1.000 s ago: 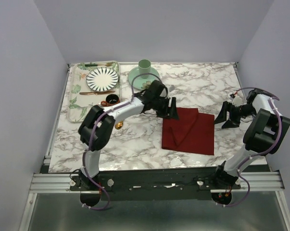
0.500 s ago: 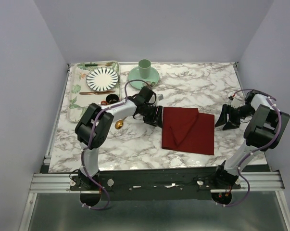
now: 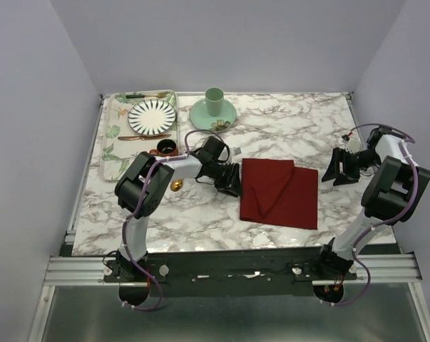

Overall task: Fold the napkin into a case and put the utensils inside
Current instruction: Rotate the square-folded napkin at the center of the board.

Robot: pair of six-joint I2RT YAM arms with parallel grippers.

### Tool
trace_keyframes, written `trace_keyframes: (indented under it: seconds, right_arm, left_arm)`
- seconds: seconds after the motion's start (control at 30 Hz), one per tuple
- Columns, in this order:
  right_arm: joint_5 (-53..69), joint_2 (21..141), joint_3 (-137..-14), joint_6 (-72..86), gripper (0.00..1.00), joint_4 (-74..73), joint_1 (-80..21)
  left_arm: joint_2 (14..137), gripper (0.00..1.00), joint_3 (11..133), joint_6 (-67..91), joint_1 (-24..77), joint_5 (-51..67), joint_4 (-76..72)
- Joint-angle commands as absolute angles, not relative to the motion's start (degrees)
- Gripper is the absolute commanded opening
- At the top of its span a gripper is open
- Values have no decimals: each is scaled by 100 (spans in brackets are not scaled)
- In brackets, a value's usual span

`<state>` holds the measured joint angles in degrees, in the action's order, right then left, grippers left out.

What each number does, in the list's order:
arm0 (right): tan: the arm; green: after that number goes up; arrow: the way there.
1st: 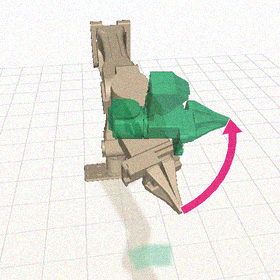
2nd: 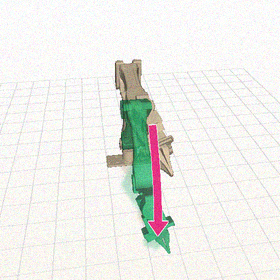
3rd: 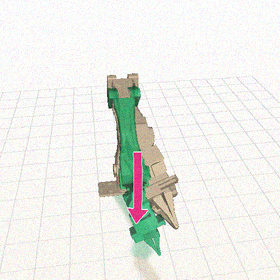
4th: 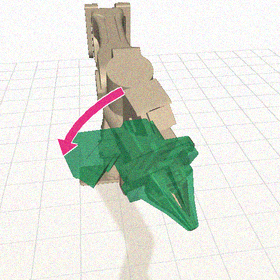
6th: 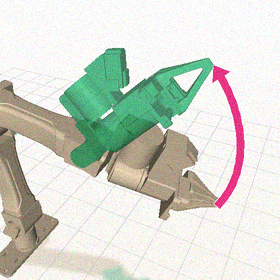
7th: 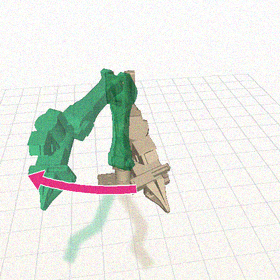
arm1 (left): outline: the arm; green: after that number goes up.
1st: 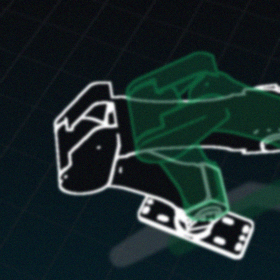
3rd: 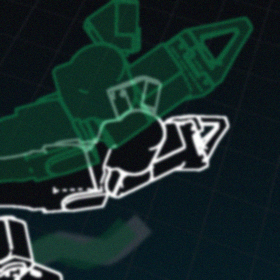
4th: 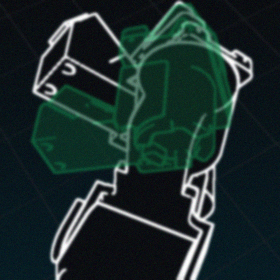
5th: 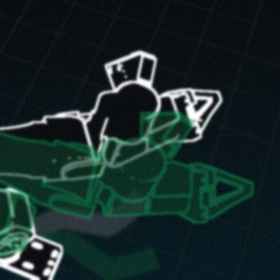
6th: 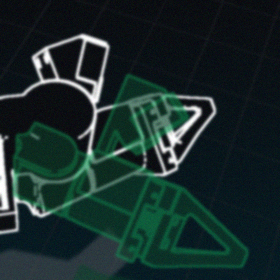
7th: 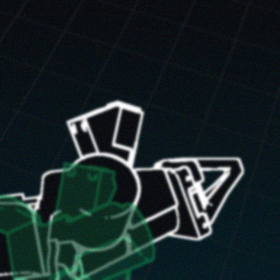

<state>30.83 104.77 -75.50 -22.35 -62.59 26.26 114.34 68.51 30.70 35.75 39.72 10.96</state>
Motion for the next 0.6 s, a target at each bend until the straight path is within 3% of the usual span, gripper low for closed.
trace_keyframes:
  seconds: [0.0, 0.1, 0.27, 0.4, 0.47, 0.57]
  right_arm:
    - [3559, 10108, -7708, -2513, 68, -6521, 2654]
    - [3691, 10002, -7795, -2610, 68, -6635, 2646]
    - [3700, 9888, -7928, -2873, 68, -6890, 2646]
    - [3560, 9695, -7682, -3076, 68, -6830, 2654]
    - [3428, 9659, -7472, -3137, 68, -6724, 2654]
    - [3322, 9738, -7357, -3164, 68, -6531, 2654]
  left_arm:
    - [11558, 46, 6409, 3489, 3612, 4657, 432]
    - [11601, 44, 6215, 3673, 3612, 4737, 150]
    - [11725, 26, 6424, 3289, 3604, 4729, 744]
    - [11716, 13, 7178, 1396, 3464, 4510, 2334]
    - [11926, 1, 7548, 707, 3358, 4203, 3512]
    - [12602, 0, 8514, -595, 3059, 3798, 5042]
